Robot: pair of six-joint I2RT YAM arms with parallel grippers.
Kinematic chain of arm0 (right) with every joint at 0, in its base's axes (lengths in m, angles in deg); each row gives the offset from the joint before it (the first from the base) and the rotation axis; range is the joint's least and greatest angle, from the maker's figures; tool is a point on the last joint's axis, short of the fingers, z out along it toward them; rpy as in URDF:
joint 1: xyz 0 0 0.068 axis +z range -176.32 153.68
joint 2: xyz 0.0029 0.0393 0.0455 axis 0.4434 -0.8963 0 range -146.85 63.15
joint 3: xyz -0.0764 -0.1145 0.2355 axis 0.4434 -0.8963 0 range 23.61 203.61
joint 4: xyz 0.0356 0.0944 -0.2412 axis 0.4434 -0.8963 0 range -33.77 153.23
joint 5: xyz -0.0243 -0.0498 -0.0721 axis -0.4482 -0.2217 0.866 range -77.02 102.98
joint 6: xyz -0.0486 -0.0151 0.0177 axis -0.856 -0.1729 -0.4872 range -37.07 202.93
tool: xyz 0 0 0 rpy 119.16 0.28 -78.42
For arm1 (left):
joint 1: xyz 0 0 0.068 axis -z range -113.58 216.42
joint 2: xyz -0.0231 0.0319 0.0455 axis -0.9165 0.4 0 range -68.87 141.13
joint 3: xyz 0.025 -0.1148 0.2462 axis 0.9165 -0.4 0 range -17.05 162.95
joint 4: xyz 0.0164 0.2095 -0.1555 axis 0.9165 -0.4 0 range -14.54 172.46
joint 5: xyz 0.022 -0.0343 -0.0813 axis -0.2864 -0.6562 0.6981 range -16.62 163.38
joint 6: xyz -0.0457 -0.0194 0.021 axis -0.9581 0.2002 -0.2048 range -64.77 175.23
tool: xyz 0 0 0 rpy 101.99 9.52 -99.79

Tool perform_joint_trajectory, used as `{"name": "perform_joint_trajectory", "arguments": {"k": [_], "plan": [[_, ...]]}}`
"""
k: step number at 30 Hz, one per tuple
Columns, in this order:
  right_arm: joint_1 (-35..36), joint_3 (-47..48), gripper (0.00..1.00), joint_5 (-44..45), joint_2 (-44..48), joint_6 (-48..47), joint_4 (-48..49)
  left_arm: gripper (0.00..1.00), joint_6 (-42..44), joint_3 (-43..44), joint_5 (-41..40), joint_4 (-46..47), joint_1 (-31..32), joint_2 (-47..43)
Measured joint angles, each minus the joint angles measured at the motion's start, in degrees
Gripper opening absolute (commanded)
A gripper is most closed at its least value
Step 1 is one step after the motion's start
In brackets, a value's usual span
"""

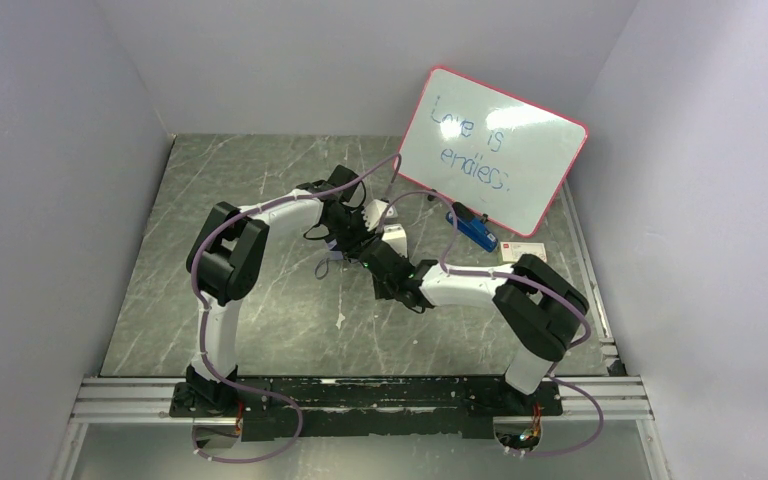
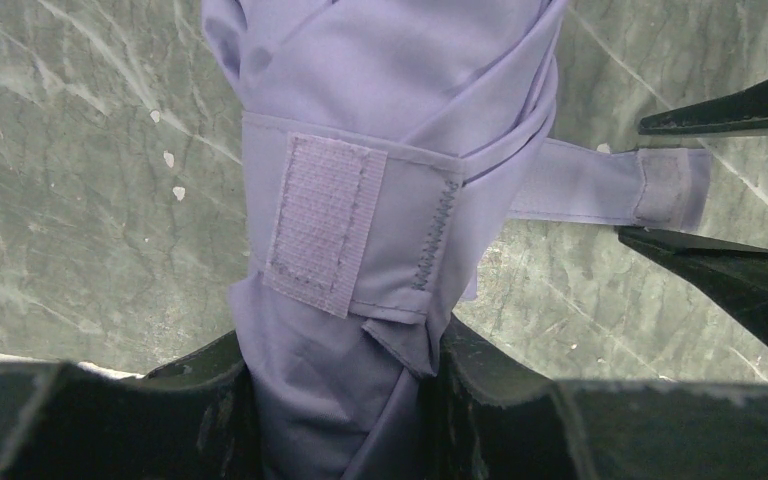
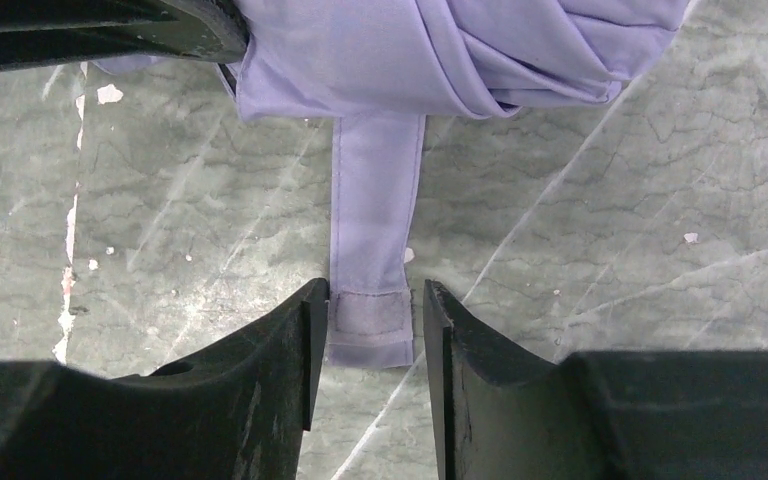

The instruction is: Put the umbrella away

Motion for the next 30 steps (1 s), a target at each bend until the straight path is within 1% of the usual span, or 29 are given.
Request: {"name": "perform_joint_trajectory", "arguments": {"k": [4,10,14,15,17,19,30], "plan": [[0.00,0.79,0.40,0.04,-0.68,-0.42,-0.83,0.05,0.00,0.00,-0.02,0.00,0.02,0.00],[0.00,2.29,0.30,0.15,-2.43,-0.83,-1.44,0.05,0.00,0.00,-0.17,0.00,0.09,0.00],[-0.04,2.12,0.20,0.20,-2.67,-0.79,-0.68,0.05,0.00,0.00,-0.22,0.00,0.11,0.00],[-0.11,2.01,0.15,0.22,-2.67,-0.79,-0.37,0.05,0.02,0.00,-0.22,-0.02,0.11,0.00],[-0.17,1.73,0.10,0.35,-2.67,-0.72,0.15,0.05,0.02,0.00,-0.22,-0.02,0.11,0.00],[-0.24,1.68,0.00,0.33,-2.78,-0.61,0.68,0.05,0.00,0.00,-0.24,-0.02,0.11,0.00],[-0.26,1.75,0.00,0.15,-2.32,-0.52,0.74,0.05,-0.07,0.00,-0.31,0.02,0.11,-0.02]]}}
